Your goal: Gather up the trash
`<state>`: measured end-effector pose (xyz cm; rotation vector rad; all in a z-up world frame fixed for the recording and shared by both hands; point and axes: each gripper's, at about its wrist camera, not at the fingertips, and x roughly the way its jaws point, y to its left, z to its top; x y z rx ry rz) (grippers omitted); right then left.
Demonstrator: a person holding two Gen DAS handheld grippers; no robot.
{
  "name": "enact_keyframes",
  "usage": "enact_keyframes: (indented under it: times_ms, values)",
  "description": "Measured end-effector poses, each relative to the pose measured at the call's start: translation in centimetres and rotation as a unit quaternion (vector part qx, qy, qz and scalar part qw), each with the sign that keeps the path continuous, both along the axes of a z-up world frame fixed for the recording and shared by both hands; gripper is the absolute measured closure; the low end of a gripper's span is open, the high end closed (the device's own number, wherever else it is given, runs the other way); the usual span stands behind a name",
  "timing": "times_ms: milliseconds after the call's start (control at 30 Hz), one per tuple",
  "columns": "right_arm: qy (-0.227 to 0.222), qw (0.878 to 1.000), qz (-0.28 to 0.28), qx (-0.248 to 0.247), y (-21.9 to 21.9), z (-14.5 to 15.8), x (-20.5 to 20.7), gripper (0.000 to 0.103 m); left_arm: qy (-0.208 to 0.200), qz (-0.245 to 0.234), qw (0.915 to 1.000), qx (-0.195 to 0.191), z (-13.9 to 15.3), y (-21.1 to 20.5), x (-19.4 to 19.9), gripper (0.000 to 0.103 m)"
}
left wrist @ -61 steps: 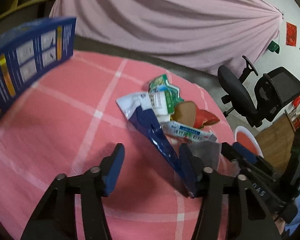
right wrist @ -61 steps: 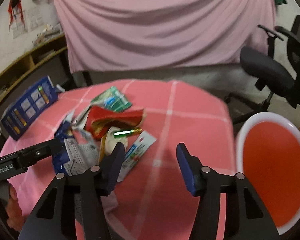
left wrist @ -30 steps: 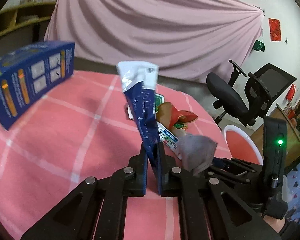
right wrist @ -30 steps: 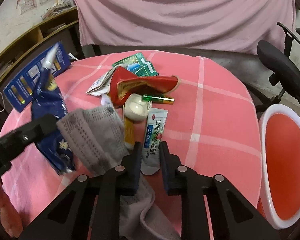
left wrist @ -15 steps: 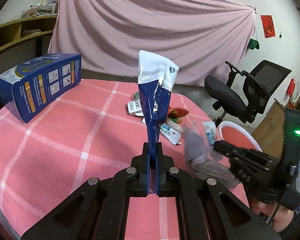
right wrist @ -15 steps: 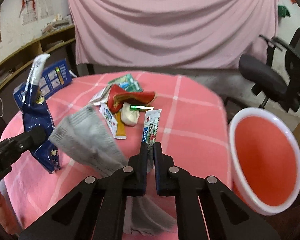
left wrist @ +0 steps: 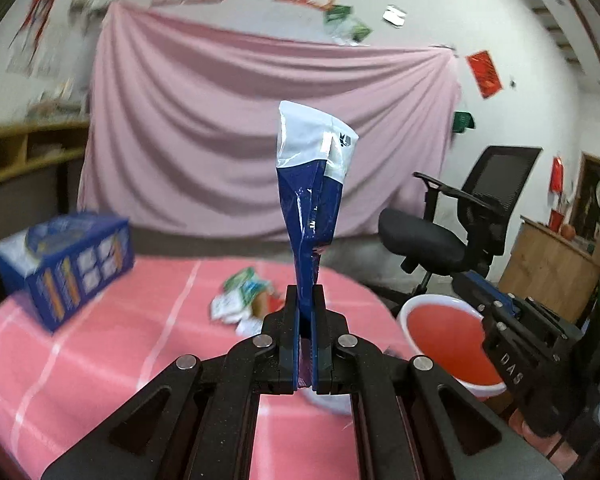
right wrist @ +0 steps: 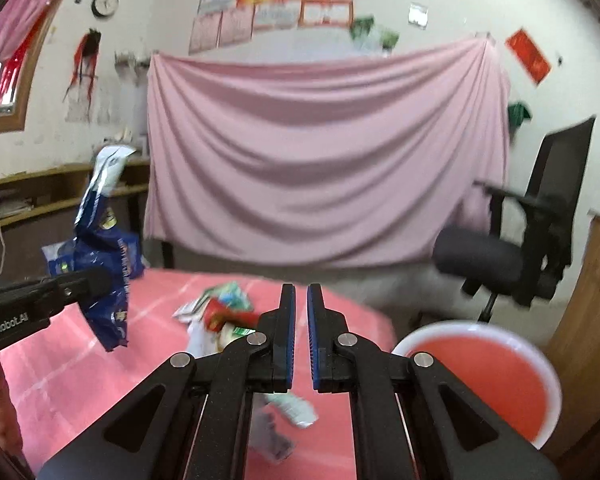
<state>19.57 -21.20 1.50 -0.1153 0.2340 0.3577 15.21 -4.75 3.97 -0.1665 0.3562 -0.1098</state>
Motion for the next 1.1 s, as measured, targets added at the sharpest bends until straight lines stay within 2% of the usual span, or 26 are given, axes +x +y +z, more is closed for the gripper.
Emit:
enact_keyframes:
  times_ms: [67, 133, 267, 333, 400, 533, 667, 800, 833, 867, 1033, 1100]
  values:
    - [0.021, 1.000, 0.009, 0.014, -1.0, -0.3, 1.0, 0.099, 0.011, -0.010, 0.9999, 0.006, 0.2, -1.3, 0.9, 0.101]
    - [0.070, 0.997, 0.026, 0.018, -1.4, -1.3, 2.2, 0.099, 0.033, -0.012, 0.9994, 0.006, -0.2, -1.8, 1.7, 0.101]
    - [0.139, 0.989, 0.043, -0.005, -1.3, -4.1, 3.6, 0.097, 0.101, 0.007, 0.9949, 0.001, -2.5, -1.6, 3.1, 0.101]
    - [0.169, 0.984, 0.059, -0.017, -1.0, -5.3, 4.4, 0.092, 0.136, 0.019, 0.9905, 0.004, -3.9, -1.3, 3.5, 0.101]
    - [0.195, 0.978, 0.075, -0.028, -0.6, -6.3, 5.4, 0.076, 0.160, 0.024, 0.9868, 0.007, -4.8, -0.8, 3.7, 0.101]
    - [0.222, 0.969, 0.096, -0.052, 0.1, -7.5, 6.5, 0.075, 0.181, 0.028, 0.9831, 0.013, -5.6, -0.4, 3.8, 0.101]
    - [0.238, 0.960, 0.119, -0.082, 0.7, -8.6, 7.5, 0.060, 0.184, 0.023, 0.9825, 0.015, -5.6, -0.6, 4.1, 0.101]
    - [0.232, 0.957, 0.140, -0.107, 1.1, -9.0, 7.6, 0.061, 0.186, 0.021, 0.9822, 0.017, -5.9, -0.4, 4.1, 0.101]
    - [0.231, 0.957, 0.143, -0.107, 1.2, -9.2, 7.5, 0.063, 0.186, 0.021, 0.9822, 0.016, -5.9, -0.3, 4.2, 0.101]
    - [0.233, 0.956, 0.146, -0.105, 1.1, -9.3, 7.5, 0.074, 0.186, 0.021, 0.9823, 0.017, -5.8, -0.3, 4.2, 0.101]
    - [0.238, 0.956, 0.154, -0.081, 0.5, -9.4, 7.4, 0.087, 0.177, 0.021, 0.9838, 0.020, -5.6, -0.6, 3.9, 0.101]
    - [0.234, 0.958, 0.151, -0.068, 0.1, -9.3, 7.3, 0.087, 0.171, 0.021, 0.9848, 0.020, -5.5, -0.7, 3.6, 0.101]
